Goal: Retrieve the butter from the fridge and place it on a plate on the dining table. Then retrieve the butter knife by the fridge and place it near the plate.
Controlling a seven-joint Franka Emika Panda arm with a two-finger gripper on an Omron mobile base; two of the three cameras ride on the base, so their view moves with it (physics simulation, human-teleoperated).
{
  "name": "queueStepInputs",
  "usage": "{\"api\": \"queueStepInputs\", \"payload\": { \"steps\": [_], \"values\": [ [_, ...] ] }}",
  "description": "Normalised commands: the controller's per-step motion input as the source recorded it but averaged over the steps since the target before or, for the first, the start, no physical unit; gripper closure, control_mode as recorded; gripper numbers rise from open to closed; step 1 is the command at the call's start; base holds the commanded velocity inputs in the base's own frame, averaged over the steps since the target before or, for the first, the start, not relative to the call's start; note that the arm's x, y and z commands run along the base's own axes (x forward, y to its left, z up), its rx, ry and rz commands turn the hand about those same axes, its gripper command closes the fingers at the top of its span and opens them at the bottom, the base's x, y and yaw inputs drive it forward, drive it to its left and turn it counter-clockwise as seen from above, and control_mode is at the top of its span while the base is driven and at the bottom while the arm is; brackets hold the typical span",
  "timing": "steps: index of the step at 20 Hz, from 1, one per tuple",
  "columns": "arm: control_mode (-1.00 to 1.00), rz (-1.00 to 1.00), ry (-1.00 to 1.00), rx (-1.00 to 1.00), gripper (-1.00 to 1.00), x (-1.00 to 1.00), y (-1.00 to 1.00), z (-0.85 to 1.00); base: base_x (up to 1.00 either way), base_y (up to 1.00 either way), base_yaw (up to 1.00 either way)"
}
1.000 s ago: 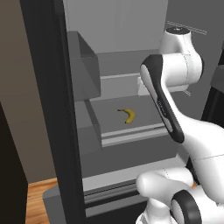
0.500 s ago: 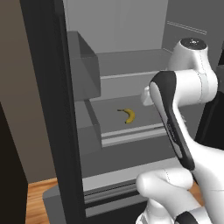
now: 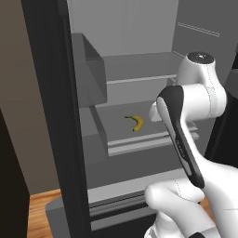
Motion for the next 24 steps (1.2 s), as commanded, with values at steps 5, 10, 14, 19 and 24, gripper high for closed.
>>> {"api": "queueStepInputs", "payload": {
  "steps": [5,10,14,19,24],
  "values": [
    [-1.0,0.0,0.0,0.0,1.0,-0.03,0.0,-0.3,0.0,0.0,0.0],
    [-1.0,0.0,0.0,0.0,1.0,-0.01,-0.01,-0.14,0.0,0.0,0.0],
    [-1.0,0.0,0.0,0.0,1.0,0.0,0.0,0.0,0.0,0.0,0.0],
    [-1.0,0.0,0.0,0.0,1.0,0.0,0.0,0.0,0.0,0.0,0.0],
    [1.0,0.0,0.0,0.0,1.0,-0.16,0.0,0.0,-0.17,0.0,0.0]
  ]
}}
